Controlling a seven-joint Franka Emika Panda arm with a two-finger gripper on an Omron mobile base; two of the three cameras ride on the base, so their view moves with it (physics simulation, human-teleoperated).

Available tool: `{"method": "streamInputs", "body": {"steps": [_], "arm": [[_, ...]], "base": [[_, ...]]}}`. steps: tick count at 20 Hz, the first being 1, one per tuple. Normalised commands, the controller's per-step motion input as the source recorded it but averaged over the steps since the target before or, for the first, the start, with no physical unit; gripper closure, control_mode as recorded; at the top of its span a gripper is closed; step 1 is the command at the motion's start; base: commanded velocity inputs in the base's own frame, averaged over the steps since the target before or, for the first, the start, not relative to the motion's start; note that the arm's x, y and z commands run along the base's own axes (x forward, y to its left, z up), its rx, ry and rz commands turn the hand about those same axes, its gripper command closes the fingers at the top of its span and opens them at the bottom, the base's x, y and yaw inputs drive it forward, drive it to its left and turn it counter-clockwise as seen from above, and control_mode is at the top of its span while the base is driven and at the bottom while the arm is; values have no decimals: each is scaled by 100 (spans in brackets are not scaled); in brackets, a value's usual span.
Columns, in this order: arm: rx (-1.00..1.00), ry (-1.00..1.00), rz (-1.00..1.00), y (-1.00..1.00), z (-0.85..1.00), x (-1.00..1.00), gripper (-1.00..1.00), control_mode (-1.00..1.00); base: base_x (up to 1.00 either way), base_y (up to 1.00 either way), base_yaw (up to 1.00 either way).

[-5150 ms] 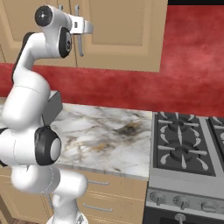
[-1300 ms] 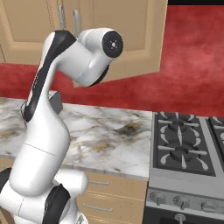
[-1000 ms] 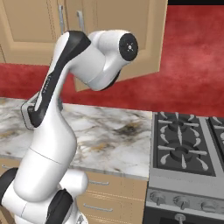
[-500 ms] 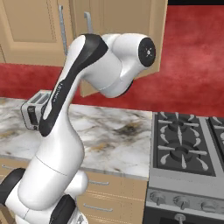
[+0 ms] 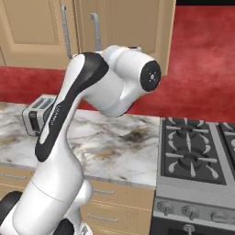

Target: Open the cabinet, pick the kettle from the cabinet, and place it in the sink.

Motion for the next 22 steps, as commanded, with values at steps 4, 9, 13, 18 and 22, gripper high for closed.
{"method": "streamInputs", "body": {"steps": [4,9,13,18,22], "arm": [[7,8,-24,-24,-11,-31,-100,-100],[9,23,-29,-8,-15,-36,-100,-100],[18,20,-27,14,-2,-45,-100,-100],[23,33,-28,27,1,-38,-100,-100],[23,31,-30,32,0,-36,-100,-100]], "base": [[0,0,0],[0,0,0],[0,0,0],[0,0,0],[0,0,0]]}}
